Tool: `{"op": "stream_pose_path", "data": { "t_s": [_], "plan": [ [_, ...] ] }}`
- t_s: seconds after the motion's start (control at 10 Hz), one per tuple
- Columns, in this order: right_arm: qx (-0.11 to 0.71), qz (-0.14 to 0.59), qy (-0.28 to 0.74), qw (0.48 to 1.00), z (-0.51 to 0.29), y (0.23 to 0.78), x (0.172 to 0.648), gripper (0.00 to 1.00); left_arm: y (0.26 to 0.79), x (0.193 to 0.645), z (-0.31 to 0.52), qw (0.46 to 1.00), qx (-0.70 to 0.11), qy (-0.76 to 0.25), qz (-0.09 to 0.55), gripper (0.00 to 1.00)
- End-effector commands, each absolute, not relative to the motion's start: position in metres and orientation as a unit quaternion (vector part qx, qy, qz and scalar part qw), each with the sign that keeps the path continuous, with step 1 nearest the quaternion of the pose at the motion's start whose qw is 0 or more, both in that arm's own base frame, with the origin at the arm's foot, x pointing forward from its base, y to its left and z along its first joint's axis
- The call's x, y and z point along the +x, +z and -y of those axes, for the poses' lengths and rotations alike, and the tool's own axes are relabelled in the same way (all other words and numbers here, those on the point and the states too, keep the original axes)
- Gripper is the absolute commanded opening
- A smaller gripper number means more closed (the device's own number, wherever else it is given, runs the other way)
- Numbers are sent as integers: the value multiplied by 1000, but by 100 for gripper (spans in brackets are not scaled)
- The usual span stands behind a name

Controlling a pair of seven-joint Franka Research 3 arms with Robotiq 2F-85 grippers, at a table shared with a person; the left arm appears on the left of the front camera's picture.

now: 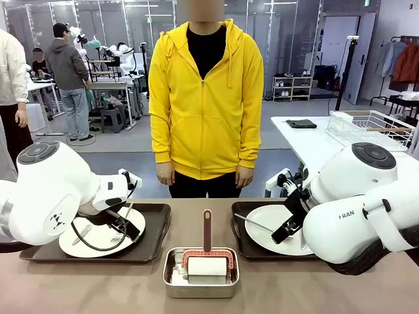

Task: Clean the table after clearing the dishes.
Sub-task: When the left (or right) Handle tray is removed, use the left hand (or right hand) to clean the left (or right) side of the table with the Lint Roller.

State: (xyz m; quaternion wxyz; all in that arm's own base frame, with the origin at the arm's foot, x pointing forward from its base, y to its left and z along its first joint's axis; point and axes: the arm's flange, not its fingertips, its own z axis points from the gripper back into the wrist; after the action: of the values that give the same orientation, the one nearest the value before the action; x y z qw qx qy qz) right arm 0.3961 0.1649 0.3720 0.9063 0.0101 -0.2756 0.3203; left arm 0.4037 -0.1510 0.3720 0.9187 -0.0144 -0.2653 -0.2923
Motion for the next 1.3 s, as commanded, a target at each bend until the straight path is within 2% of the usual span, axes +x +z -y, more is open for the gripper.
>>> {"op": "stream_pose_path", "data": {
  "t_s": [0.0, 1.2],
  "plan": [
    [10, 276, 320, 906, -165, 372, 396, 100, 372, 404, 151, 919, -14, -292, 265, 100],
    [10, 276, 320, 906, -165, 372, 396, 100, 372, 404, 151, 919, -14, -292, 265, 100]
  ]
}}
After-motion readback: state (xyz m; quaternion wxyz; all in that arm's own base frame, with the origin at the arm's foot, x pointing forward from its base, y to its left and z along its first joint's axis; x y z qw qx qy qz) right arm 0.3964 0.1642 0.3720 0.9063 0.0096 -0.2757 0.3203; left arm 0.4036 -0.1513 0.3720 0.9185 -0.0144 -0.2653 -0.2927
